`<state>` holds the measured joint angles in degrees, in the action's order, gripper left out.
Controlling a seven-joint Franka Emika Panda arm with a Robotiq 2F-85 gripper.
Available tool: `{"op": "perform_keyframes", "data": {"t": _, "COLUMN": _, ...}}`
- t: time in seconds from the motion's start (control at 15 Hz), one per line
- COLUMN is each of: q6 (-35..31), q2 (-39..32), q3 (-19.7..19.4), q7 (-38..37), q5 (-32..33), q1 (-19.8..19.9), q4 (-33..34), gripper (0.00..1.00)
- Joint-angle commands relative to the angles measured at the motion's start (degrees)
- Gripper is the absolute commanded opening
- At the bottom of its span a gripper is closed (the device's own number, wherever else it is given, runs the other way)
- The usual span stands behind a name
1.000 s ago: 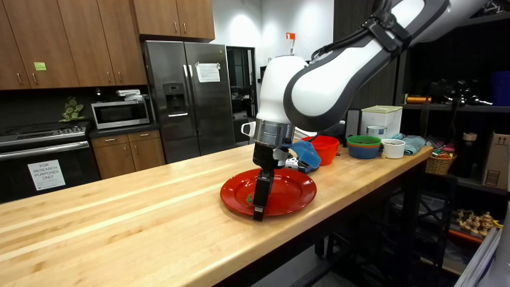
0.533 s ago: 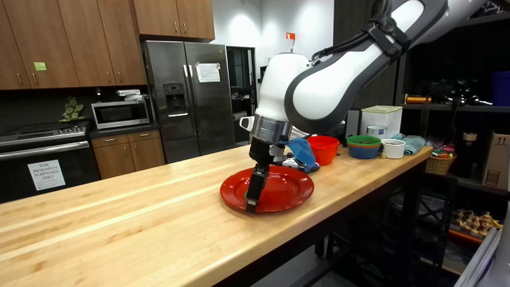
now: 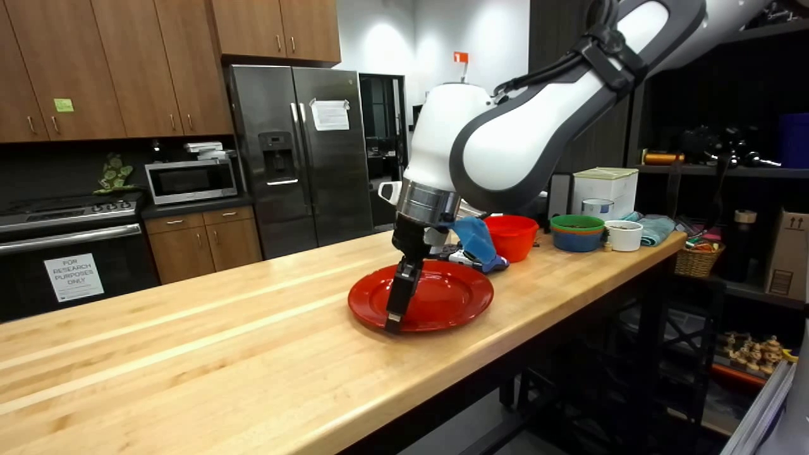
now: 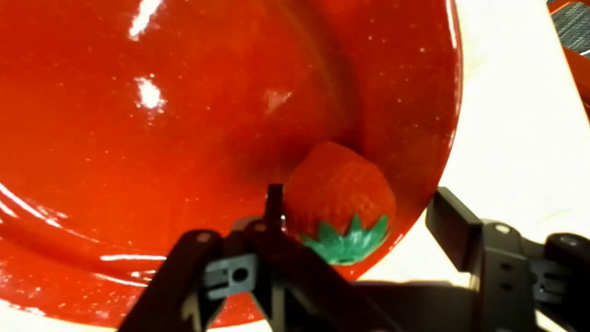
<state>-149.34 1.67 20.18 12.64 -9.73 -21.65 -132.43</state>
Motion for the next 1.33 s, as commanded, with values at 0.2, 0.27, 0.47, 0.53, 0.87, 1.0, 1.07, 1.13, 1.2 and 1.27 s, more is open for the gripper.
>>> {"op": "perform_keyframes", "data": {"t": 0.2, "q6": -0.32, "q2": -0.37, "q3": 0.0, "q7": -1.03, "q5": 1.33, "q1": 0.35, "q4": 0.42, "gripper": 0.21}}
{"op": "perform_keyframes", "data": {"t": 0.27, "q6": -0.45, "q2": -0.36, "q3": -0.01, "q7": -1.06, "q5": 1.49, "q1": 0.38, "q4": 0.45, "gripper": 0.19}}
{"op": "perform_keyframes", "data": {"t": 0.47, "q6": -0.26, "q2": -0.26, "q3": -0.06, "q7": -0.95, "q5": 1.27, "q1": 0.4, "q4": 0.48, "gripper": 0.69}}
{"op": "perform_keyframes", "data": {"t": 0.53, "q6": -0.33, "q2": -0.28, "q3": -0.07, "q7": -0.92, "q5": 1.22, "q1": 0.42, "q4": 0.47, "gripper": 0.74}}
{"op": "perform_keyframes", "data": {"t": 0.87, "q6": -0.35, "q2": 0.24, "q3": -0.51, "q7": -0.92, "q5": 1.13, "q1": 0.92, "q4": 0.39, "gripper": 1.0}}
{"op": "perform_keyframes", "data": {"t": 1.0, "q6": 1.09, "q2": 0.89, "q3": -0.72, "q7": -0.35, "q5": 0.56, "q1": 1.21, "q4": 0.59, "gripper": 1.0}}
{"op": "perform_keyframes", "data": {"t": 1.07, "q6": 2.43, "q2": 1.52, "q3": -0.88, "q7": 0.09, "q5": 0.23, "q1": 1.37, "q4": 0.78, "gripper": 1.0}}
{"op": "perform_keyframes", "data": {"t": 1.13, "q6": 3.93, "q2": 2.29, "q3": -1.12, "q7": 0.16, "q5": 0.27, "q1": 1.62, "q4": 1.06, "gripper": 1.0}}
{"op": "perform_keyframes", "data": {"t": 1.2, "q6": 4.52, "q2": 2.69, "q3": -1.35, "q7": -0.02, "q5": 0.29, "q1": 1.83, "q4": 1.33, "gripper": 1.0}}
{"op": "perform_keyframes", "data": {"t": 1.27, "q6": 4.85, "q2": 2.86, "q3": -1.57, "q7": -0.57, "q5": 0.9, "q1": 2.11, "q4": 1.69, "gripper": 1.0}}
